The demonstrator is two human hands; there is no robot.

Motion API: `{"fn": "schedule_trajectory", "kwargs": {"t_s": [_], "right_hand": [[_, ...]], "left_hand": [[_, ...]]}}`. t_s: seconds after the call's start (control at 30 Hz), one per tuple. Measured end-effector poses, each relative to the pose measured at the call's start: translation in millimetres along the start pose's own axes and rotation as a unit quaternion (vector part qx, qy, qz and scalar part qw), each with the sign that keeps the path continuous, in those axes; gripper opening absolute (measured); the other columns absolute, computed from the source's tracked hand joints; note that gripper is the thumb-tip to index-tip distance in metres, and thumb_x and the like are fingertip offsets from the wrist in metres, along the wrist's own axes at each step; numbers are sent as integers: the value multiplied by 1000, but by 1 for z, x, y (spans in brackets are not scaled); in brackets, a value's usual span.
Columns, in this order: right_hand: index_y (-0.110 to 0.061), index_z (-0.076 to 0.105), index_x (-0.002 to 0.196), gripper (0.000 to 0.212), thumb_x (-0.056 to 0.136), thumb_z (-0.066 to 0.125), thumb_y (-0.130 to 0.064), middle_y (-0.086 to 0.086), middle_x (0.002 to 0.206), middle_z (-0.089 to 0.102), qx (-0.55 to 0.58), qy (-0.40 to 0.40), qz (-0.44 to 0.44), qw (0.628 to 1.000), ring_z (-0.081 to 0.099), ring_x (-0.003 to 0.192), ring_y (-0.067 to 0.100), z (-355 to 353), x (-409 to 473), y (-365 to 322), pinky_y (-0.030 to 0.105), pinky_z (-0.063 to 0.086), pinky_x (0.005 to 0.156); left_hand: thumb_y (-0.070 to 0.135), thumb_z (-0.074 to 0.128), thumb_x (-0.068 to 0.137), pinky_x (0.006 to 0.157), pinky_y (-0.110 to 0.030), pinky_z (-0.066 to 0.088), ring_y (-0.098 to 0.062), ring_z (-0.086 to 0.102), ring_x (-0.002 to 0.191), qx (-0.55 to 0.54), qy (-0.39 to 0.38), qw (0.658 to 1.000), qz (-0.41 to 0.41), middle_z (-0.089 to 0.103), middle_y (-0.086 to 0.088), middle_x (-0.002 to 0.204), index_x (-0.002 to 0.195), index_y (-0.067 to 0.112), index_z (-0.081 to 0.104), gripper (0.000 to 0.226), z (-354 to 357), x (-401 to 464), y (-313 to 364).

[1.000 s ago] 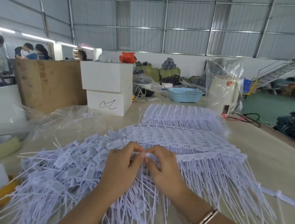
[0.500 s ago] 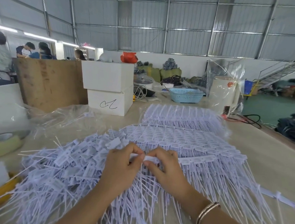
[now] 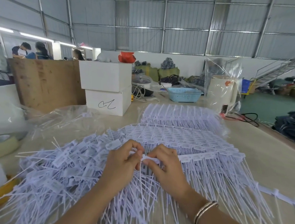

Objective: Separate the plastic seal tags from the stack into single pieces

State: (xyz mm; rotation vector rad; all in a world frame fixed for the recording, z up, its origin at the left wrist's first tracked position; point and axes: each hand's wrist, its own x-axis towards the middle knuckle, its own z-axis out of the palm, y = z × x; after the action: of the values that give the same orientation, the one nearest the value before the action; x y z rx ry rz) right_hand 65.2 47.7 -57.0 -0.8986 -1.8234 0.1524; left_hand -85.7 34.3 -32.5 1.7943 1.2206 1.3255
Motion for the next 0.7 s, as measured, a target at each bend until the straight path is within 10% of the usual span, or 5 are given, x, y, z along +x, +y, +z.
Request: {"fn": "schedule_trajectory", "kwargs": {"t_s": [0.37, 0.47, 0.57, 0.7], "right_hand": [[-39, 49, 72, 24, 88, 63, -27, -13, 73, 54, 50, 19, 74, 996, 46, 77, 8, -7, -4, 6, 27, 31, 79], [-43, 49, 83, 21, 89, 63, -28, -10, 81, 55, 5, -8, 97, 995, 42, 86, 15, -4, -5, 10, 12, 27, 76], [-39, 54, 93, 8, 91, 60, -34, -18, 88, 54, -27, -20, 85, 996, 49, 88, 16, -2, -3, 9, 9, 22, 84], [-44, 55, 101, 15, 89, 51, -36, -17, 96, 51, -22, -19, 72, 997, 51, 97, 19, -3, -3, 7, 10, 21, 89]], "left_hand": [[11, 47, 95, 47, -21, 36, -7, 44, 45, -36, 89, 995, -3, 53, 5, 49, 79, 37, 61, 34, -8, 4, 2], [25, 49, 95, 43, -16, 29, -7, 36, 37, 60, 119, 986, 96, 45, 4, 45, 90, 36, 54, 13, -11, 0, 4], [34, 53, 92, 69, -25, 32, -10, 43, 45, 185, 201, 948, 163, 44, 10, 46, 92, 27, 59, 9, -24, 2, 4], [28, 70, 84, 73, -33, 21, -23, 56, 66, 384, 267, 876, 117, 58, 3, 69, 82, 20, 68, 9, -43, 11, -8]]}}
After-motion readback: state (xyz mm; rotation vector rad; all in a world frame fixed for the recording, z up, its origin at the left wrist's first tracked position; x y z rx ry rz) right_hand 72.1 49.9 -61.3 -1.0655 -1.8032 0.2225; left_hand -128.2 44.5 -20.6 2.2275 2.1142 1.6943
